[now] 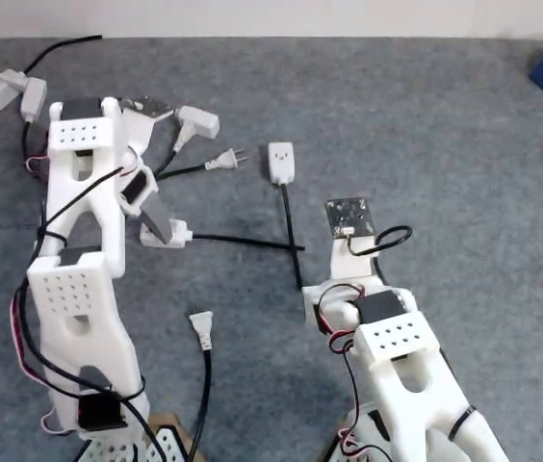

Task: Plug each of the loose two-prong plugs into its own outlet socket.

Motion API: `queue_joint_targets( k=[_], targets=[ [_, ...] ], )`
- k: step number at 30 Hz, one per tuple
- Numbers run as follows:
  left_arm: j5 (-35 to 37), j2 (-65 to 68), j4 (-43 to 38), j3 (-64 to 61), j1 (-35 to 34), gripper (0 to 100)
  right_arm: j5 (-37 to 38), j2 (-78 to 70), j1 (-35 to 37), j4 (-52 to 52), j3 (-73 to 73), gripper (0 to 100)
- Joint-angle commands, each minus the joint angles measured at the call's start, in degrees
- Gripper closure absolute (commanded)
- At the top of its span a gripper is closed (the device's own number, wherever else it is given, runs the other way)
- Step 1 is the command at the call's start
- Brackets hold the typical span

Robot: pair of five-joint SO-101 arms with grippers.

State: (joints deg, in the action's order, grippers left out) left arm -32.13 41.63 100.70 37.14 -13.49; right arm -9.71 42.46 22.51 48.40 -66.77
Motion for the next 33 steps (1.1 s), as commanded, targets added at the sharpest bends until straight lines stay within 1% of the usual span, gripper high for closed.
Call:
queue_joint_targets(
  k=[1,5,8,12,17,20,26,29,33],
  targets=[
    [-0.9,-5.2,0.6,0.3,0.3,67,0.5,1.4,0.5,-0.7,0.4,75.7],
    [-0.5,-4.6,-0.2,5.5,2.1,67,0.5,1.4,0.5,-0.7,0.4,75.7],
    [3.2,-1.9,-4.5,10.2,4.4,67,0.5,1.4,0.5,-0.7,0.4,75.7],
    [5.1,3.8,-7.6,16.5,5.9,67,0.5,1.4,0.5,-0.7,0.3,75.7],
    [5.3,11.5,-6.9,22.1,5.7,67,0.5,1.4,0.5,-0.6,0.4,75.7],
    [5.3,14.3,-4.0,23.9,3.6,67,0.5,1.4,0.5,-0.6,0.4,75.7],
    [5.6,16.1,0.4,23.7,0.6,67,0.5,1.4,0.5,-0.6,0.5,75.7],
    [8.0,16.0,0.4,20.3,-0.4,67,0.5,1.4,0.5,-0.6,0.5,75.7],
    [8.0,16.0,0.3,18.2,-2.2,67,0.5,1.4,0.5,-0.6,0.5,75.7]
  ],
)
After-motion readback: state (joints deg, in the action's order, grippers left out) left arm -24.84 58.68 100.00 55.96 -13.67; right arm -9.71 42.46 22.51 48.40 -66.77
